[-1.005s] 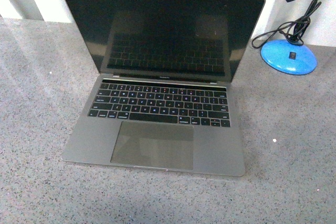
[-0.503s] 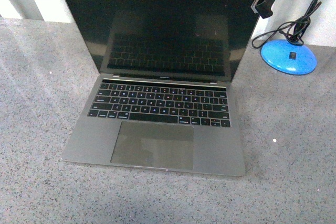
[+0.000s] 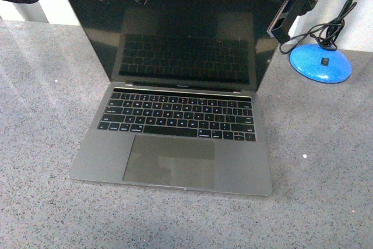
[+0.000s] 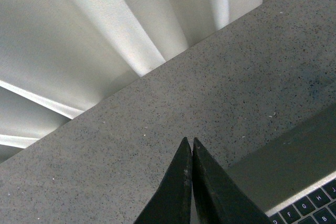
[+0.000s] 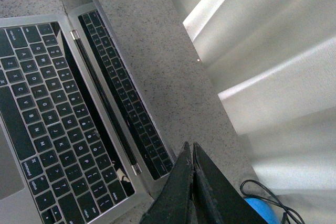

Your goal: Close laptop

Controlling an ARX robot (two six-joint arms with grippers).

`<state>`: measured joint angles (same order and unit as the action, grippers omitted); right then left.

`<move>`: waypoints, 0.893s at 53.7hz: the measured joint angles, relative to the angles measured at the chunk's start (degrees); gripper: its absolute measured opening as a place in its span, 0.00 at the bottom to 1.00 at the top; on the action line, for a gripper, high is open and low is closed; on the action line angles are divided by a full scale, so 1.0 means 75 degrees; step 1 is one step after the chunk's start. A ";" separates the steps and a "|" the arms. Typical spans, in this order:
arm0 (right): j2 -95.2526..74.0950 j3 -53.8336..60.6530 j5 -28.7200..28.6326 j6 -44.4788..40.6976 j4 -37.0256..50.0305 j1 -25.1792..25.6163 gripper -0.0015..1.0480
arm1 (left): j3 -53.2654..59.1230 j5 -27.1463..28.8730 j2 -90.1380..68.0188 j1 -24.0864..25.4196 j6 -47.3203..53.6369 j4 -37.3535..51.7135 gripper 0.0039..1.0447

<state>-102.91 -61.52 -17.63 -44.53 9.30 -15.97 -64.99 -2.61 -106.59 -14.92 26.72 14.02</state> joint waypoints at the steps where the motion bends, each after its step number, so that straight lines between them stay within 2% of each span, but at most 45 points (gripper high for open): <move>1: 0.0000 0.0009 0.0003 0.0006 0.0006 -0.0009 0.01 | 0.0003 0.0000 0.0000 0.0000 0.0000 0.0000 0.03; 48: 0.0102 0.0574 -0.0003 0.0166 0.0169 -0.0026 0.01 | 0.0711 0.0079 0.0219 -0.0166 -0.0291 0.0189 0.03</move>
<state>-102.15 -57.21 -17.65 -43.29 10.57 -16.16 -59.66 -2.02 -104.95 -16.16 24.53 15.44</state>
